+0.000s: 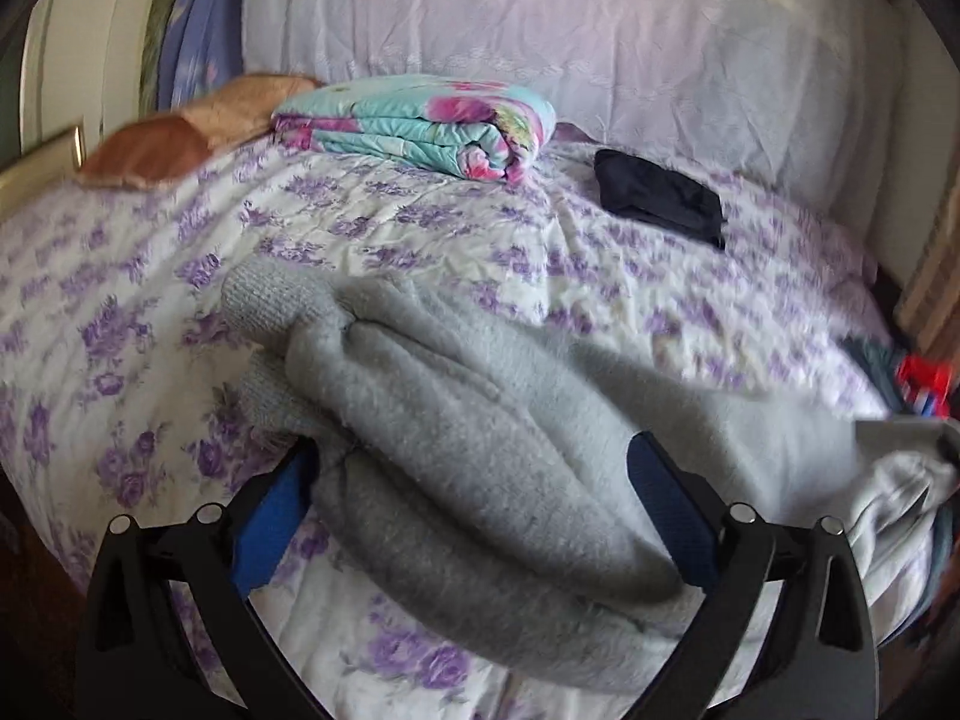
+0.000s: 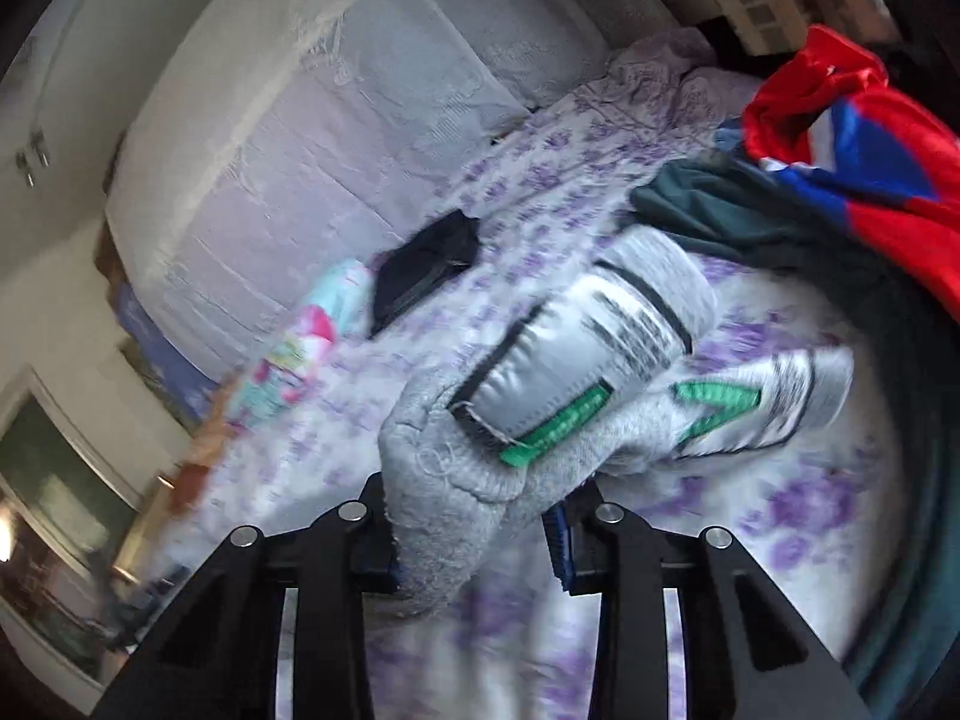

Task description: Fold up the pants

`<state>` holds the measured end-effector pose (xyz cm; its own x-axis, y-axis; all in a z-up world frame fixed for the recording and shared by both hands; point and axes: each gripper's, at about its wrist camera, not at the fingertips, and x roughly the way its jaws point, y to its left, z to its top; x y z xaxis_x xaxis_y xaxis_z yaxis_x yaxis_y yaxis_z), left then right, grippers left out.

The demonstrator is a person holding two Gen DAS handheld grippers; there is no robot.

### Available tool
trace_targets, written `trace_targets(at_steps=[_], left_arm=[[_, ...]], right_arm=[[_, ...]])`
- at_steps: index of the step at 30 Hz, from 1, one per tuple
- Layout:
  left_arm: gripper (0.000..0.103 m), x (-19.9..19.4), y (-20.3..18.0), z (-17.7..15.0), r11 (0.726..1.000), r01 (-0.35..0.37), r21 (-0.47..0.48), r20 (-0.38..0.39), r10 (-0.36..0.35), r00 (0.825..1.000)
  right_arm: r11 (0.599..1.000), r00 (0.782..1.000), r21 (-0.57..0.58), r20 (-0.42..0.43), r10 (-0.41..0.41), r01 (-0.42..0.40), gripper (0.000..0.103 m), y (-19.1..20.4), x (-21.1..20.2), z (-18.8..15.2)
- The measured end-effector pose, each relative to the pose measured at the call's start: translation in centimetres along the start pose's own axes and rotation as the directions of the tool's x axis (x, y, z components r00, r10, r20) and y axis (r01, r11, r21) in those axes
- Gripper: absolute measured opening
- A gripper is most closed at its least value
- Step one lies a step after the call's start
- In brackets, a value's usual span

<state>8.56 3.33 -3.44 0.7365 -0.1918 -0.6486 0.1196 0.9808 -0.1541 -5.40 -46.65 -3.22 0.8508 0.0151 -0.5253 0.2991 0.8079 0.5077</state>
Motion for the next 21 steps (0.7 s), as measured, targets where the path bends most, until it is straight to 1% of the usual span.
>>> trace_targets(at_steps=[1, 2, 3, 4, 5, 6, 7, 8, 9, 10, 11, 12, 13, 14, 15, 16, 17, 18, 19, 21], left_arm=[[0.098, 0.7, 0.5, -0.8, 0.999, -0.027, 0.023, -0.050, 0.028, 0.998], [0.098, 1.3, 1.0, -1.3, 0.999, -0.030, 0.023, -0.091, 0.032, 0.995], [0.099, 1.9, 2.0, -1.9, 1.000, -0.012, 0.009, -0.140, 0.013, 0.990], [0.099, 2.1, 3.1, -2.4, 0.999, 0.037, -0.025, -0.171, -0.041, 0.985], [0.099, 1.7, 4.0, -2.5, 0.996, 0.076, -0.049, -0.160, -0.083, 0.984], [0.099, 1.2, 4.3, -2.3, 0.994, 0.085, -0.062, -0.154, -0.093, 0.984], [0.099, 0.9, 4.6, -1.8, 0.991, 0.091, -0.096, -0.151, -0.105, 0.983], [0.099, 1.0, 4.6, -1.6, 0.988, 0.101, -0.119, -0.151, -0.118, 0.981], [0.099, 1.3, 4.5, -1.2, 0.982, 0.120, -0.146, -0.155, -0.143, 0.977], [0.099, 2.1, 4.4, -0.6, 0.976, 0.133, -0.175, -0.172, -0.163, 0.972], [0.099, 3.1, 4.4, 0.0, 0.973, 0.122, -0.197, -0.191, -0.160, 0.968], [0.099, 3.9, 4.2, 0.4, 0.972, 0.104, -0.211, -0.204, -0.148, 0.968], [0.099, 5.0, 4.0, 0.9, 0.972, 0.081, -0.219, -0.222, -0.130, 0.966], [0.099, 5.6, 3.7, 1.4, 0.976, 0.064, -0.208, -0.228, -0.112, 0.967], [0.093, 5.7, 3.4, 1.8, 0.980, 0.053, -0.194, -0.215, -0.095, 0.972], [0.075, 5.3, 3.2, 1.9, 0.981, 0.048, -0.186, -0.199, -0.086, 0.976], [0.067, 4.6, 3.3, 2.2, 0.983, 0.047, -0.177, -0.174, -0.078, 0.982], [0.053, 3.9, 3.5, 2.8, 0.982, 0.061, -0.179, -0.147, -0.088, 0.985], [0.044, 3.1, 3.8, 3.3, 0.977, 0.089, -0.191, -0.122, -0.114, 0.986], [0.040, 2.1, 4.1, 4.5, 0.969, 0.135, -0.208, -0.081, -0.155, 0.985]], right_arm=[[1.000, 0.999, 0.004, -0.032, -0.029, 0.029, 0.042, -0.8, 0.3, -0.8], [0.999, 0.998, 0.024, -0.050, -0.042, 0.043, 0.053, -1.7, 0.3, -1.5], [0.998, 0.998, 0.049, -0.057, -0.038, 0.041, 0.062, -1.6, 0.3, -2.2], [0.996, 0.999, 0.093, -0.046, 0.008, -0.004, 0.072, -2.4, 0.1, -2.6], [0.993, 0.999, 0.115, -0.033, 0.040, -0.035, 0.076, -2.7, 0.0, -2.5], [0.989, 0.998, 0.134, -0.026, 0.065, -0.061, 0.080, -2.8, -0.2, -2.3], [0.983, 0.995, 0.161, -0.022, 0.094, -0.089, 0.092, -2.8, 0.0, -2.0], [0.978, 0.993, 0.177, -0.022, 0.113, -0.107, 0.100, -2.1, 0.3, -1.9], [0.975, 0.992, 0.188, -0.033, 0.125, -0.116, 0.100, -1.5, 0.6, -1.8], [0.977, 0.992, 0.187, -0.052, 0.115, -0.103, 0.100, -1.0, 1.3, -1.5], [0.982, 0.993, 0.175, -0.076, 0.085, -0.070, 0.100, -0.7, 2.2, -1.1], [0.985, 0.994, 0.163, -0.086, 0.064, -0.050, 0.100, 0.7, 3.0, -1.4], [0.989, 0.995, 0.144, -0.084, 0.056, -0.043, 0.099, 0.9, 3.1, -1.4], [0.992, 0.996, 0.118, -0.073, 0.050, -0.042, 0.083, 1.1, 3.3, -1.4], [0.994, 0.996, 0.094, -0.062, 0.059, -0.053, 0.067, 1.1, 3.1, -1.3], [0.992, 0.996, 0.104, -0.050, 0.073, -0.068, 0.043, 0.8, 2.7, -1.2], [0.987, 0.994, 0.130, -0.031, 0.104, -0.099, 0.033, 0.4, 2.2, -0.9], [0.984, 0.993, 0.138, -0.025, 0.118, -0.114, 0.031, 0.3, 2.0, -0.5], [0.984, 0.991, 0.126, -0.017, 0.130, -0.127, 0.029, 0.6, 1.7, 0.3], [0.984, 0.988, 0.084, 0.005, 0.155, -0.155, 0.027, 1.9, 1.4, 2.0]])
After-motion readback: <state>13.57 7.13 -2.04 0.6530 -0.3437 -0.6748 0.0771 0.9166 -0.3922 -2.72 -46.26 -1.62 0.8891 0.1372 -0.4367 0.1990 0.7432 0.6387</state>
